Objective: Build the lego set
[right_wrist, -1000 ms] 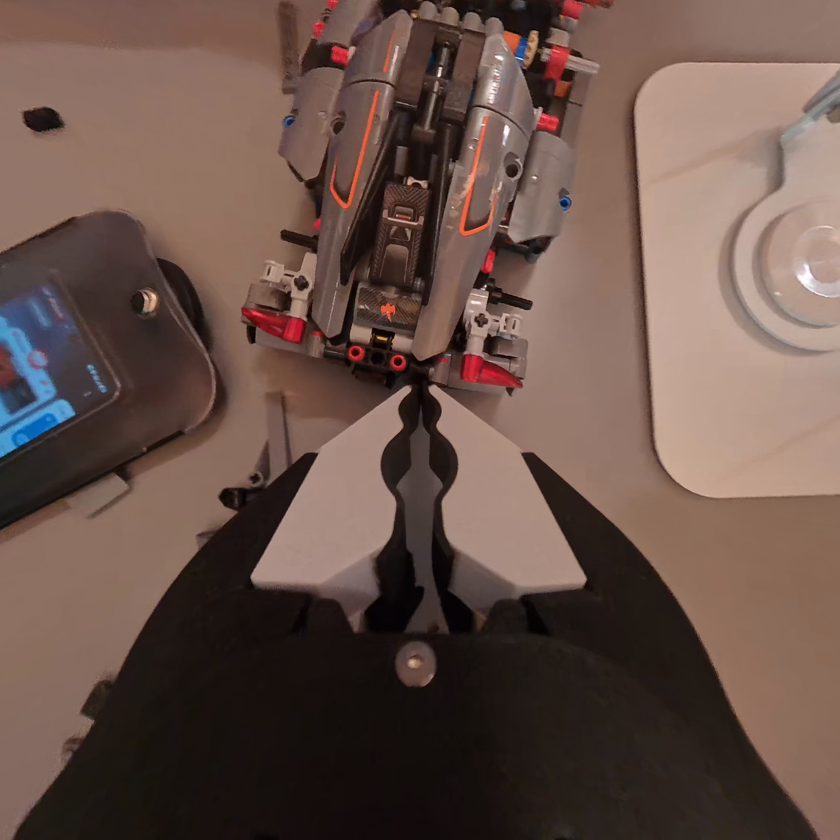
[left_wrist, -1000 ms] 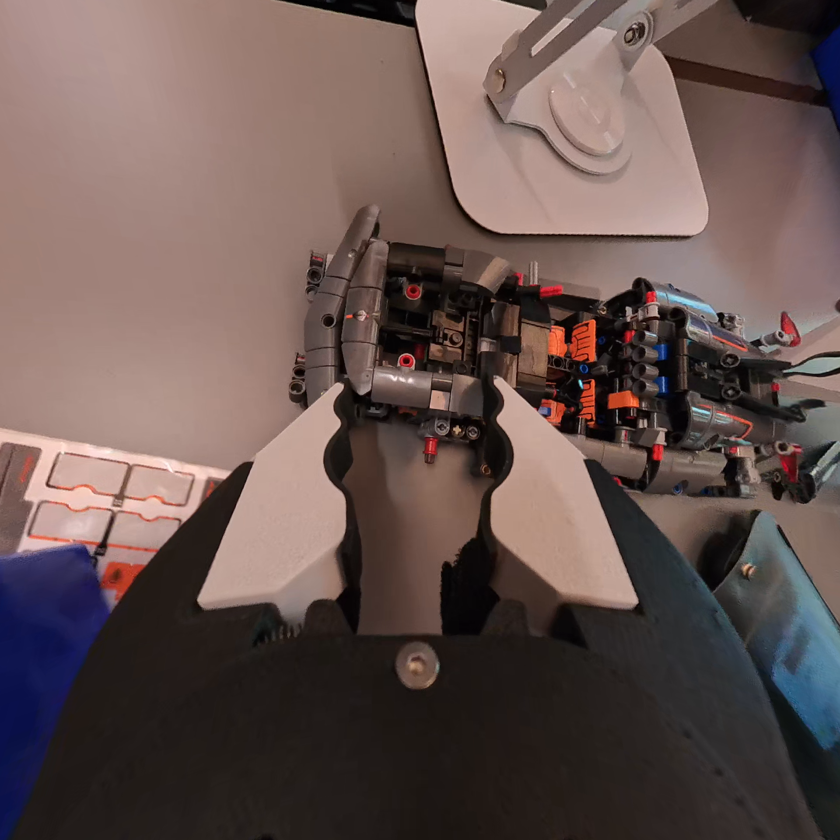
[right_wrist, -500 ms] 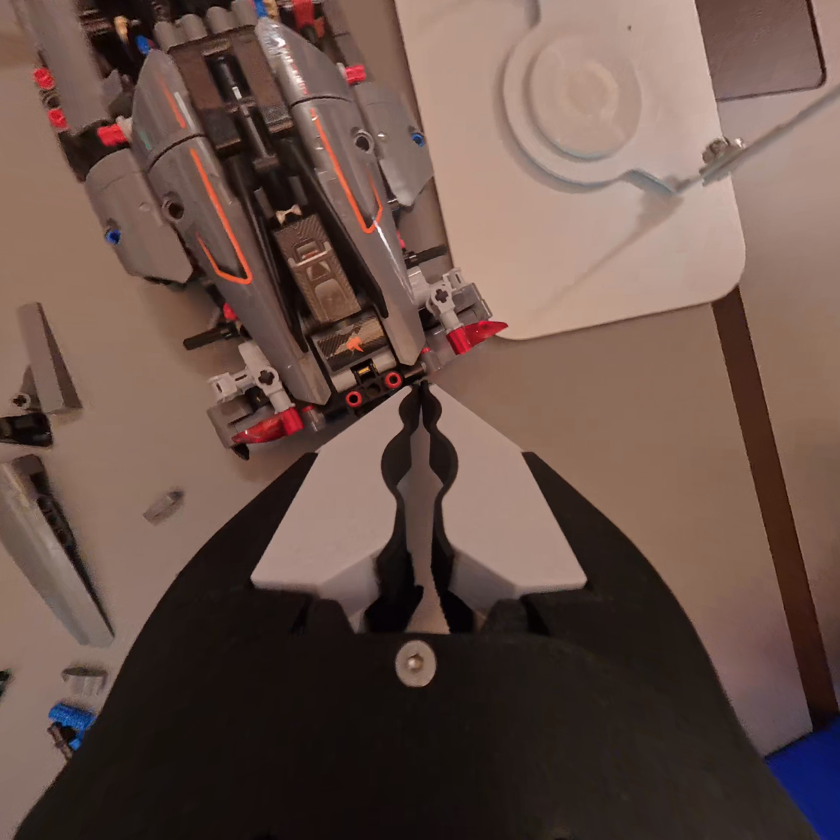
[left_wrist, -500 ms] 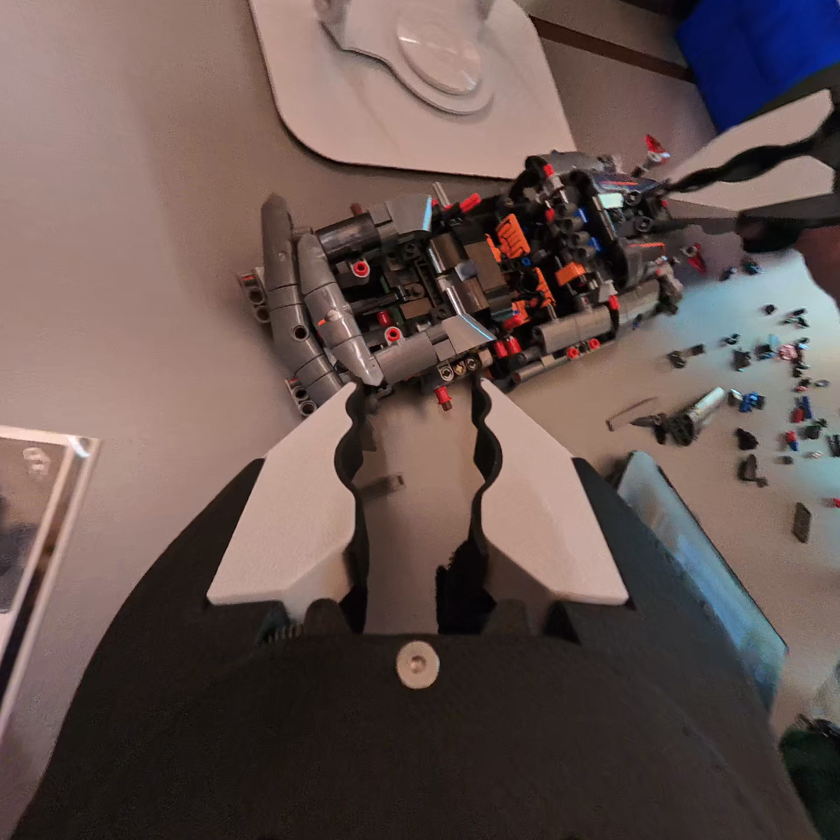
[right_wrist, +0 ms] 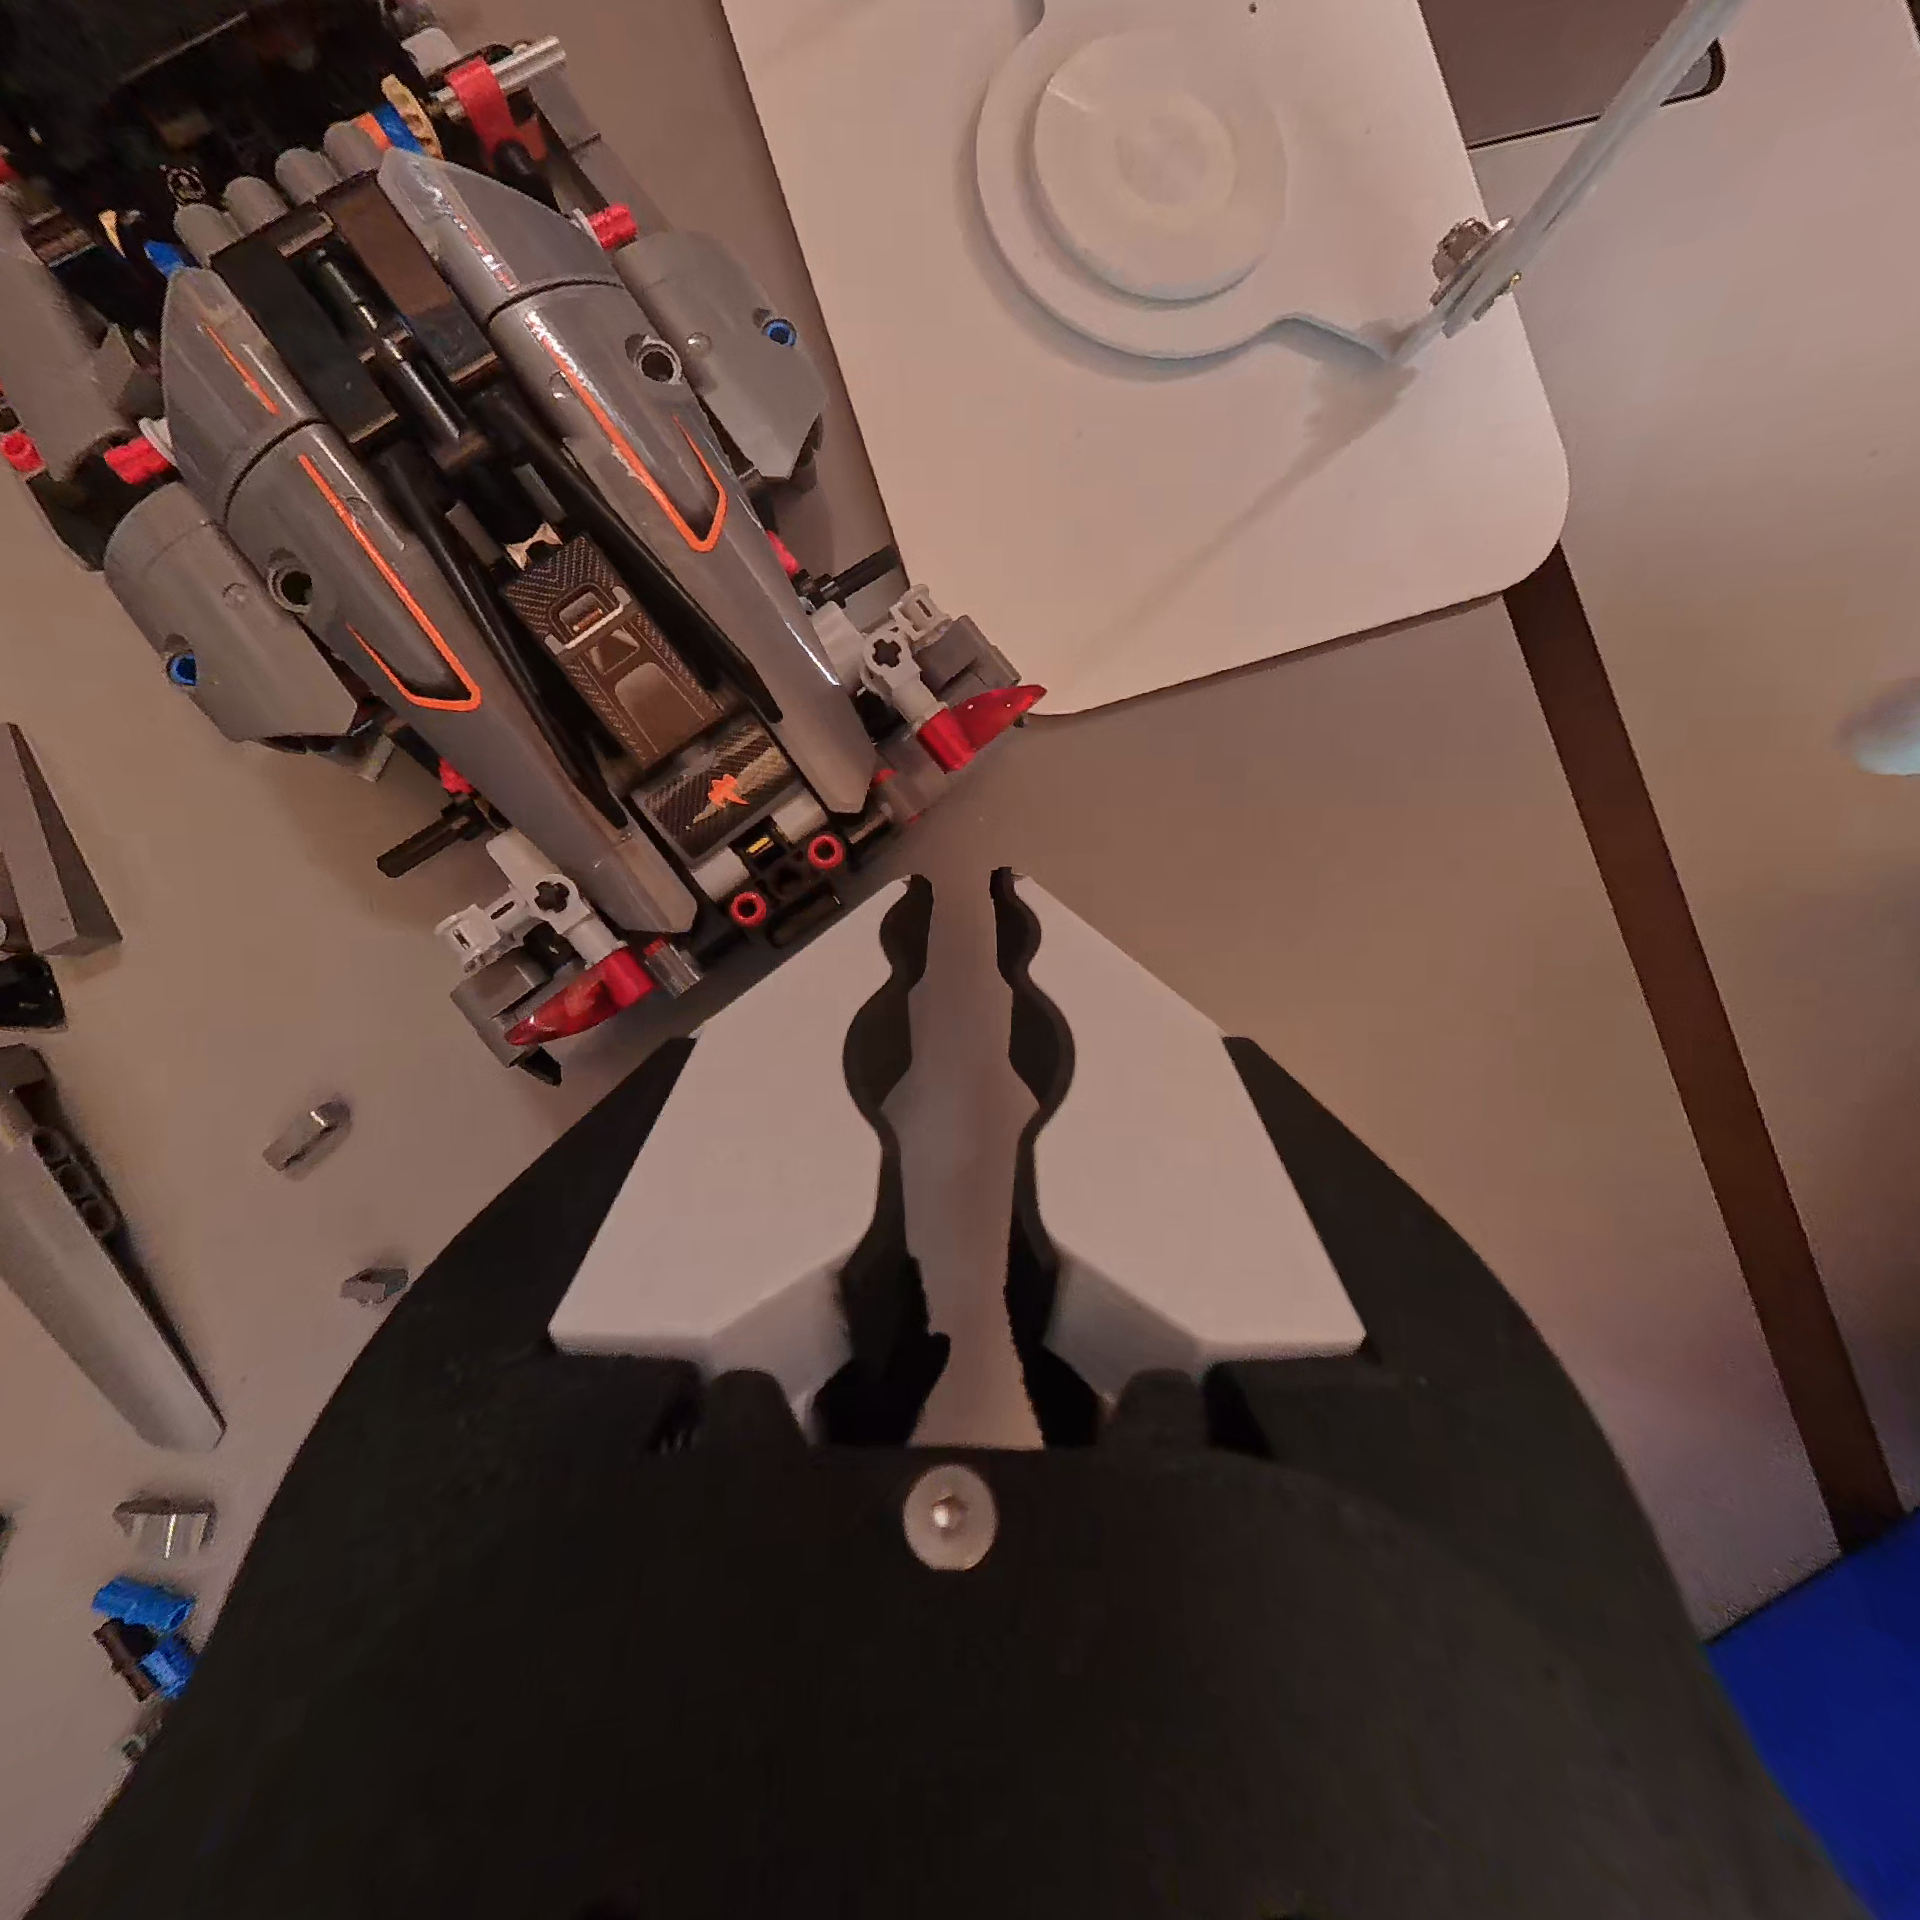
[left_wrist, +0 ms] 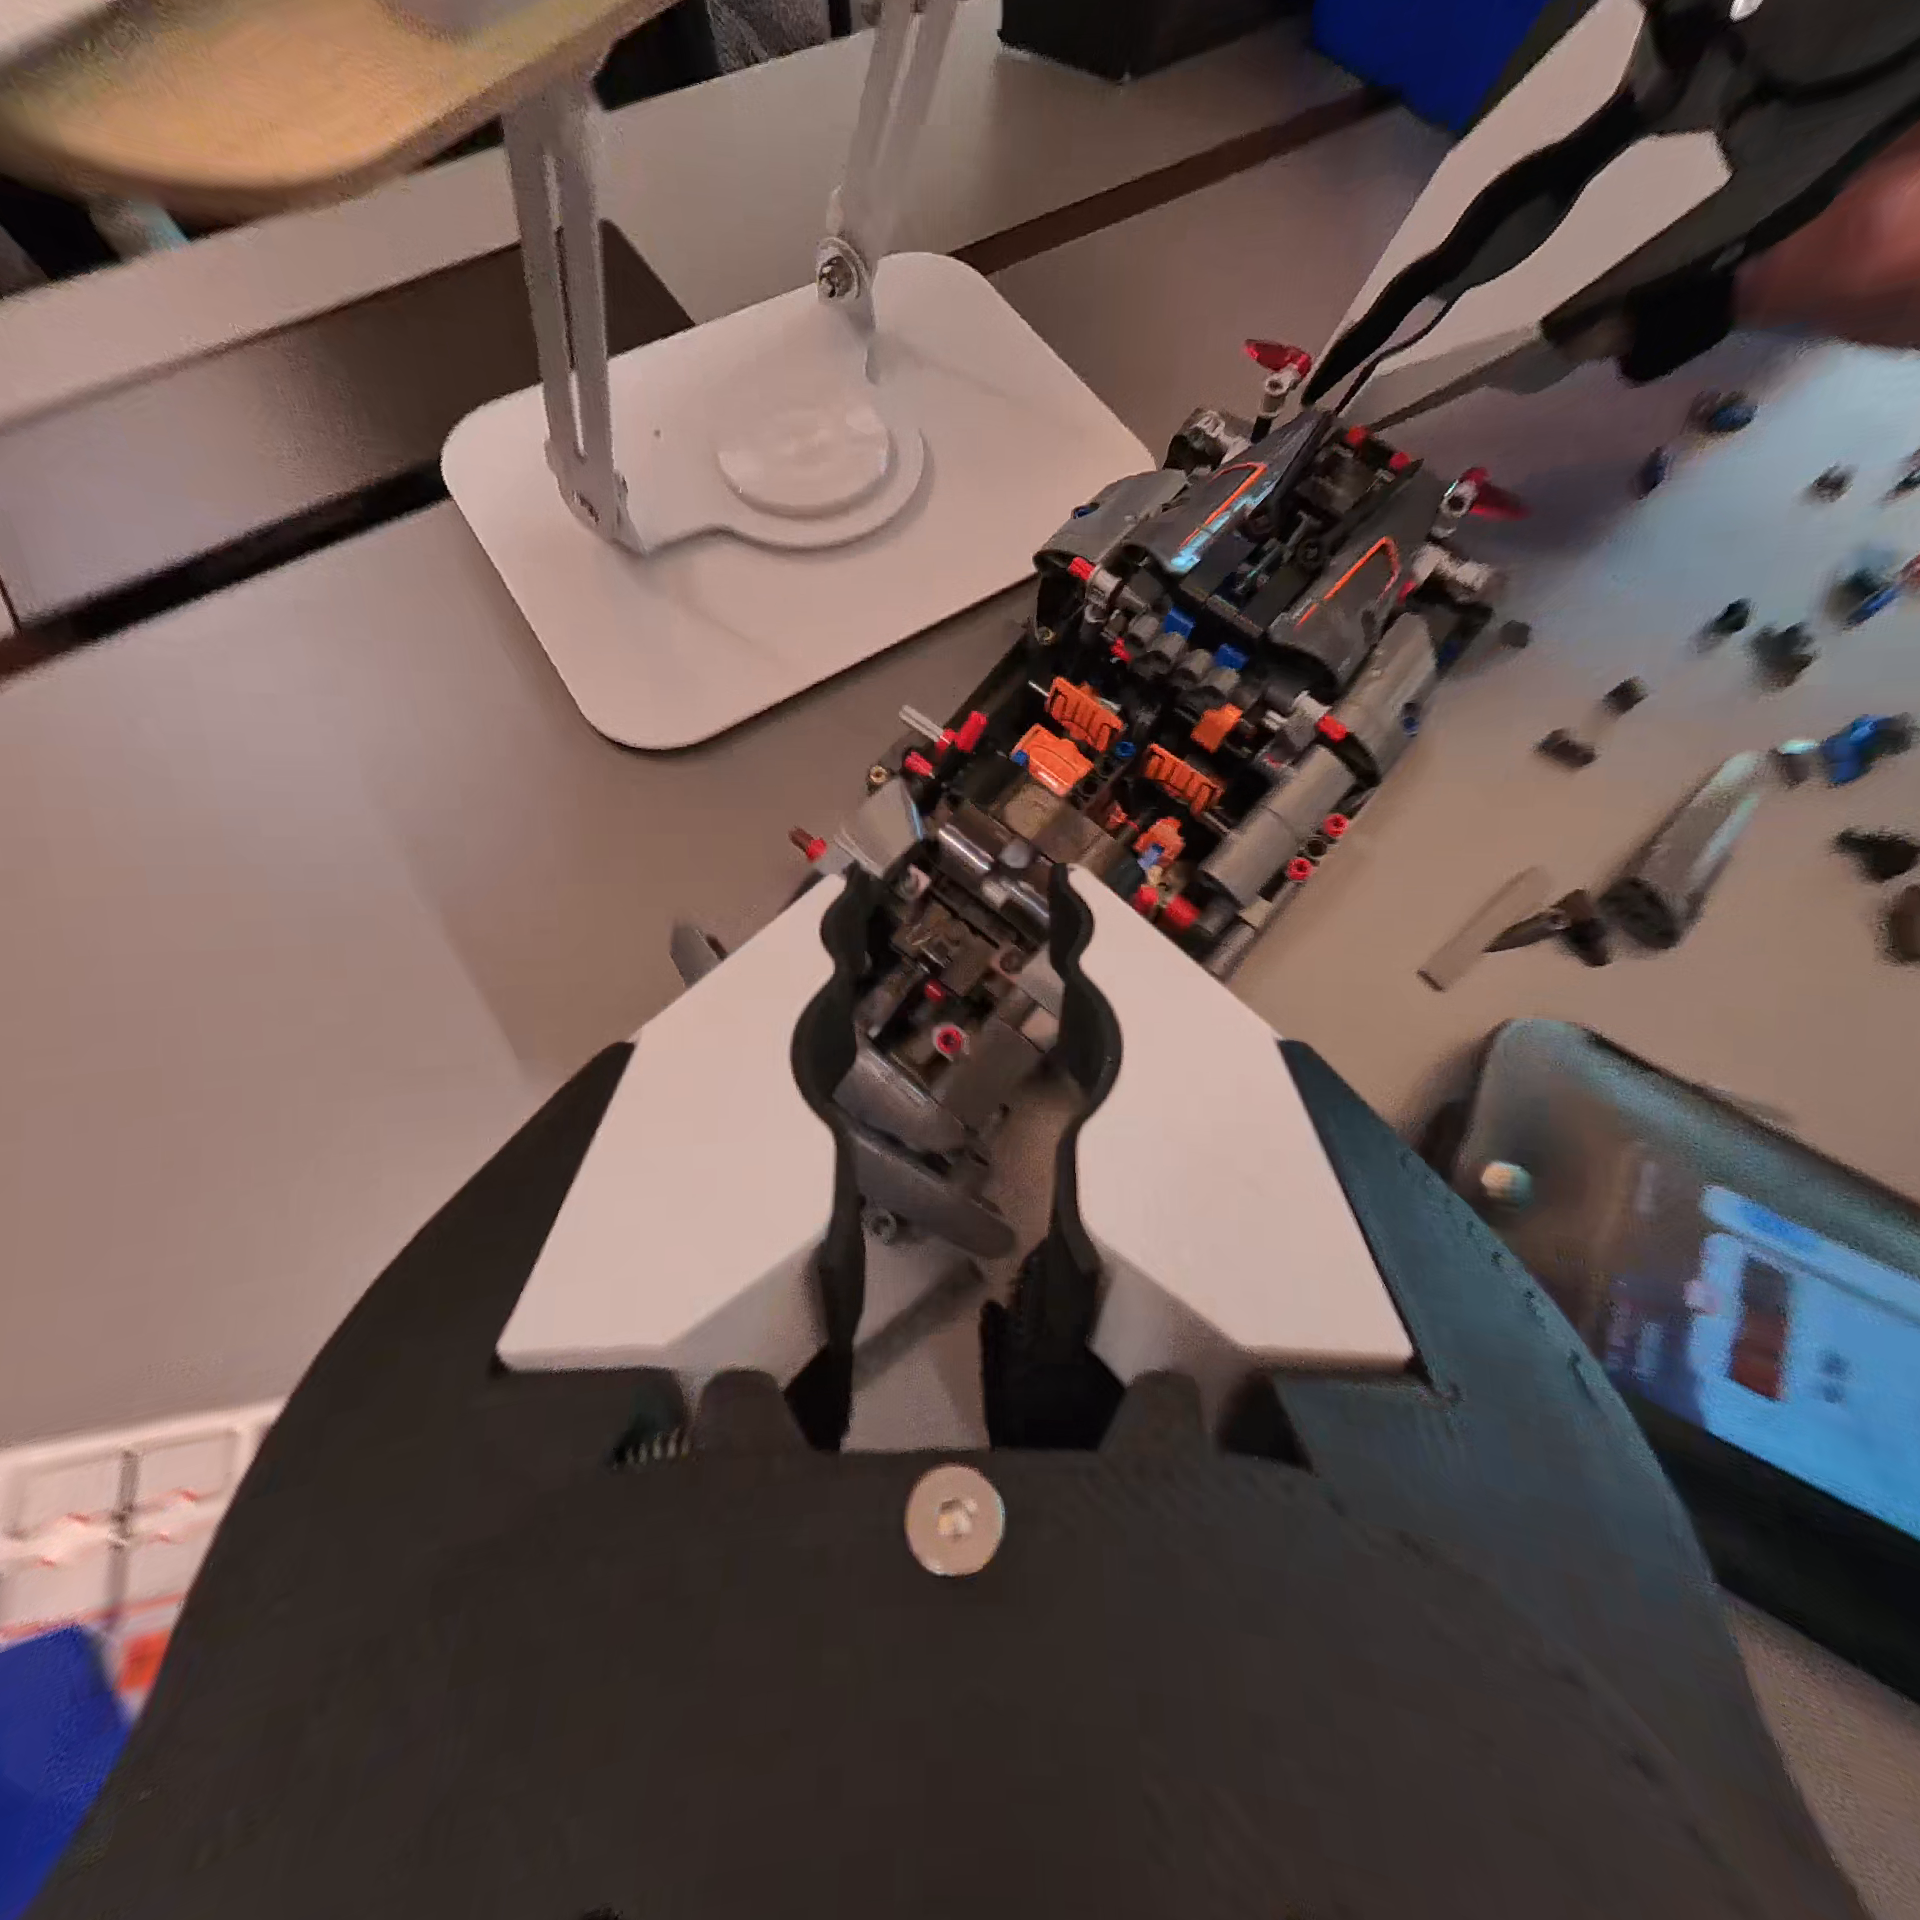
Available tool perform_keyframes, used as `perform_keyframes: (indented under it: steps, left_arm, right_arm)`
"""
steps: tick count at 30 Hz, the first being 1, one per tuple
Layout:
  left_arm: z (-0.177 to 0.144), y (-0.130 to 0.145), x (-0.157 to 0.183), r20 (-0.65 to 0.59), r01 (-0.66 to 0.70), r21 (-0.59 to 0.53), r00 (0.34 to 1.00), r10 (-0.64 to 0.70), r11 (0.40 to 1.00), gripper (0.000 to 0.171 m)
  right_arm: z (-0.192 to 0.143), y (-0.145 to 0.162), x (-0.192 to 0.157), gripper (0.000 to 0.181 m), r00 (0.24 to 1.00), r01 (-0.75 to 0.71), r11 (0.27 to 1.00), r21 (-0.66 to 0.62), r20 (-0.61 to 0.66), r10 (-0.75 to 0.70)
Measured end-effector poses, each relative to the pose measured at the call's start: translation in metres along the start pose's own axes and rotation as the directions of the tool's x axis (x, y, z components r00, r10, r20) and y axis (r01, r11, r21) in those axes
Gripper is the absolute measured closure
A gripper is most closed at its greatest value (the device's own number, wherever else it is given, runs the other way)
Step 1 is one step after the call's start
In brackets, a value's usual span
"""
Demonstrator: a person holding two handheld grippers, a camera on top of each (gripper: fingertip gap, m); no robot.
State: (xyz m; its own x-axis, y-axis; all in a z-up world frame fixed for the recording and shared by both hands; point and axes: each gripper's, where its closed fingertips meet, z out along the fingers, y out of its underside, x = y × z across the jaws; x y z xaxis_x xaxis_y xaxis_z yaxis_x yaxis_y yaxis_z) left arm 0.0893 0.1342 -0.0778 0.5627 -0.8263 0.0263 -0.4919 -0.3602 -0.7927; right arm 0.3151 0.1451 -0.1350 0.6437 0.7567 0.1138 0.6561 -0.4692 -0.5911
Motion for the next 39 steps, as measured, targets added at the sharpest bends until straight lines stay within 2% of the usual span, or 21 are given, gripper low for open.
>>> perform_keyframes:
  steps: [2, 7, 9, 16, 19, 23, 33, 36, 39]
  left_arm:
    - [0.013, -0.001, -0.007, 0.038, -0.071, -0.053, 0.997, 0.073, 0.996, 0.143]
    - [0.037, 0.001, -0.004, 0.007, -0.196, -0.121, 0.98, 0.198, 0.973, 0.165]
    - [0.042, 0.0, 0.007, -0.03, -0.243, -0.099, 0.97, 0.242, 0.965, 0.171]
    - [0.058, 0.008, 0.006, 0.0, -0.306, -0.179, 0.95, 0.311, 0.935, 0.171]
    - [0.058, 0.011, 0.001, 0.02, -0.278, -0.206, 0.957, 0.288, 0.938, 0.171]
    - [0.057, 0.011, 0.001, 0.012, -0.257, -0.175, 0.965, 0.263, 0.95, 0.171]
    - [0.051, 0.009, -0.005, 0.038, -0.282, -0.197, 0.955, 0.295, 0.939, 0.171]
    - [0.037, -0.007, 0.011, -0.024, -0.292, -0.1, 0.956, 0.291, 0.951, 0.171]
    - [0.034, 0.003, 0.028, -0.06, -0.388, -0.164, 0.922, 0.384, 0.907, 0.171]
  right_arm:
    - [0.002, 0.001, -0.002, 0.17, 1.0, 0.009, 1.0, -0.004, 0.001, -0.009]
    - [0.004, -0.001, -0.005, 0.17, 1.0, 0.023, 1.0, -0.005, 0.004, -0.023]
    - [0.004, -0.001, -0.006, 0.17, 1.0, 0.026, 1.0, -0.008, 0.008, -0.026]
    - [0.004, -0.001, -0.007, 0.171, 1.0, 0.031, 1.0, -0.006, 0.005, -0.031]
    - [0.002, -0.002, -0.006, 0.171, 1.0, 0.028, 1.0, -0.002, 0.005, -0.028]
    - [0.003, -0.002, -0.007, 0.172, 0.999, 0.035, 0.999, -0.005, 0.005, -0.035]
    - [-0.001, -0.004, -0.006, 0.171, 0.999, 0.036, 0.999, 0.002, -0.004, -0.036]
    - [-0.002, -0.005, -0.005, 0.171, 0.999, 0.035, 0.999, 0.01, -0.004, -0.035]
    - [-0.002, -0.006, -0.005, 0.171, 0.999, 0.032, 0.999, 0.011, -0.004, -0.032]
